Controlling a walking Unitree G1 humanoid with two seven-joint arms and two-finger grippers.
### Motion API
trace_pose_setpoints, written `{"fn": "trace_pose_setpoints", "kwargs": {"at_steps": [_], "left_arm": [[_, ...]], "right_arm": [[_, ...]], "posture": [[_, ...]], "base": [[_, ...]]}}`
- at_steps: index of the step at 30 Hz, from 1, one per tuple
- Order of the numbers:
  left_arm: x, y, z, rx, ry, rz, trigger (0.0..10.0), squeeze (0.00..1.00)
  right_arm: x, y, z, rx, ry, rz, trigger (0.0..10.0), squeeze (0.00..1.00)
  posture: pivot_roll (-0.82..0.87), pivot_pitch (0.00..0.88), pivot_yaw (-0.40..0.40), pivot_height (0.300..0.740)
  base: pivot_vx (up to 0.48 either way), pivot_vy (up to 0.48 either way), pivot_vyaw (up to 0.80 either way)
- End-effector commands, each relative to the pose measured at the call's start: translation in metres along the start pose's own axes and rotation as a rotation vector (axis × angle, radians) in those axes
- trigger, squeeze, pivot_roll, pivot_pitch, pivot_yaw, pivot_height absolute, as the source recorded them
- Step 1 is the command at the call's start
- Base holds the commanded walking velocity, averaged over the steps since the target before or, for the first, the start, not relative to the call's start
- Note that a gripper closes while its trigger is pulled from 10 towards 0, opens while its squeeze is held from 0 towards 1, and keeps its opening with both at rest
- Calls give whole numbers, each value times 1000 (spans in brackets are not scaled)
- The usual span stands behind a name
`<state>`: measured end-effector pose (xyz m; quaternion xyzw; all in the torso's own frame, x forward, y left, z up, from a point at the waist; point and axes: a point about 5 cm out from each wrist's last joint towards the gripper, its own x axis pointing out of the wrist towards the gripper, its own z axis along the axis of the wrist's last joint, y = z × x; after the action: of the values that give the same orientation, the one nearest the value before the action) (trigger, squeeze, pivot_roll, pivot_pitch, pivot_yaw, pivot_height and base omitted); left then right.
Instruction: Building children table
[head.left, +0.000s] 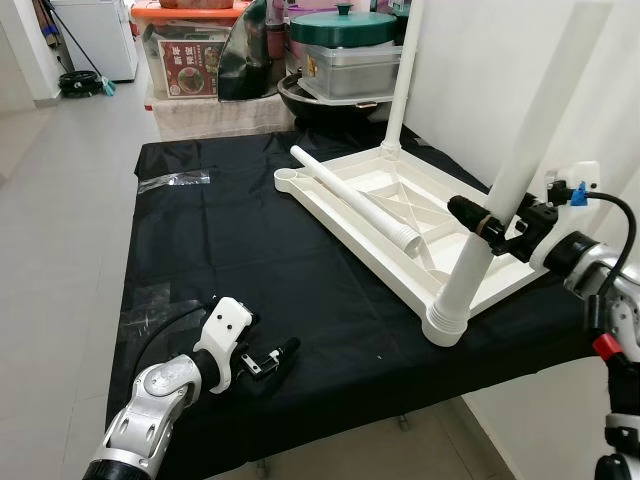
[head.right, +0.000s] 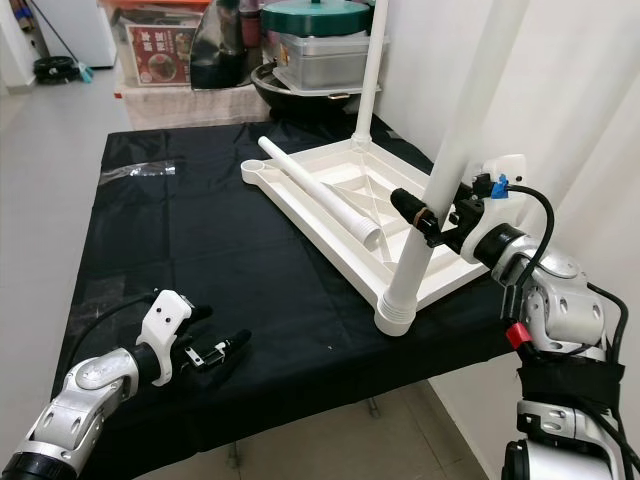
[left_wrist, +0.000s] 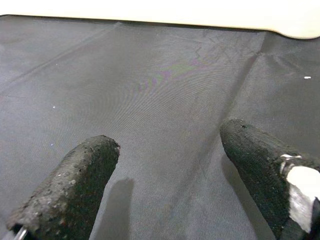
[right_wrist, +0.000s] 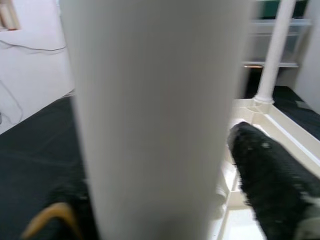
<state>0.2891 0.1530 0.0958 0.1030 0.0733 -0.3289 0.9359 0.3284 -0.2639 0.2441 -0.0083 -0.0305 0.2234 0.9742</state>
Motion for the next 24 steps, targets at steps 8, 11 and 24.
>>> {"fn": "trace_pose_setpoints", "kwargs": {"at_steps": [8, 11, 24], "left_arm": [[-3, 1, -1, 11, 9, -2, 10000, 0], [-3, 1, -1, 10, 9, -2, 10000, 0], [-2, 0, -2, 12, 6, 2, 10000, 0]], "right_arm": [[-5, -8, -1, -20, -1, -25, 0, 0], [-5, -8, -1, -20, -8, -34, 0, 0], [-6, 3, -23, -1, 14, -329, 0, 0]], "posture": [[-35, 0, -54, 740], [-36, 0, -56, 740], [-39, 0, -59, 740]], "base": [[0, 0, 0], [0, 0, 0], [0, 0, 0]]}}
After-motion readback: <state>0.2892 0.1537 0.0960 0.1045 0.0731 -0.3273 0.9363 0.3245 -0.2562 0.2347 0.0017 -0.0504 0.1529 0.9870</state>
